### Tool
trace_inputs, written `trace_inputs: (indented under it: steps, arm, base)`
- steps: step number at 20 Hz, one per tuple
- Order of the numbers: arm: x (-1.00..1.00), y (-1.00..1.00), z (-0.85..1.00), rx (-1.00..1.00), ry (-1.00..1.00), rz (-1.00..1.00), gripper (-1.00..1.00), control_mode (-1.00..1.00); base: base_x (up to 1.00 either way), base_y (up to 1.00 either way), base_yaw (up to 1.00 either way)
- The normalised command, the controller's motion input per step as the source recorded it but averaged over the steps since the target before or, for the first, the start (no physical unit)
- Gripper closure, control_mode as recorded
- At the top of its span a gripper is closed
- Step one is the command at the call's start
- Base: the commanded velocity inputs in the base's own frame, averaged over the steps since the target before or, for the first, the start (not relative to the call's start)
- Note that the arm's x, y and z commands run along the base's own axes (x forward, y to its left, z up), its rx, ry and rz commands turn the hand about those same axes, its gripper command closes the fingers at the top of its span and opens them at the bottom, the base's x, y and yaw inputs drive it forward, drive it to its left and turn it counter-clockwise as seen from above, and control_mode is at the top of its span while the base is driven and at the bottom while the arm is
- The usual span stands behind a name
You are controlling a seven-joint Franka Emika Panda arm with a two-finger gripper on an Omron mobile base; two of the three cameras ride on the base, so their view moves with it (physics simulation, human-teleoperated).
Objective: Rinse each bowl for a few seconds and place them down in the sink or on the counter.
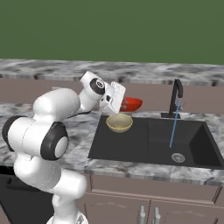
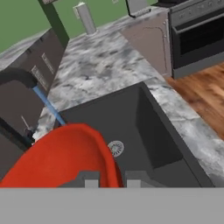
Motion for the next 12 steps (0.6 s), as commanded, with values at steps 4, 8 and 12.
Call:
trace_inputs:
  steps: [4,8,12]
  arm:
    - [-0.35,0.6,0.01,0.0,-0.01,0.15,1.0,-1.0]
    - [-0.26,0.56,0.07,0.0,-0.03,0.16,1.0,-1.0]
    - [-0.23,0.57,0.07,0.0,-0.04,0.15,1.0,-1.0]
  base:
    - [0.0,0.0,0.0]
    - [0.0,0.0,0.0]
    - [0.0,0.0,0.0]
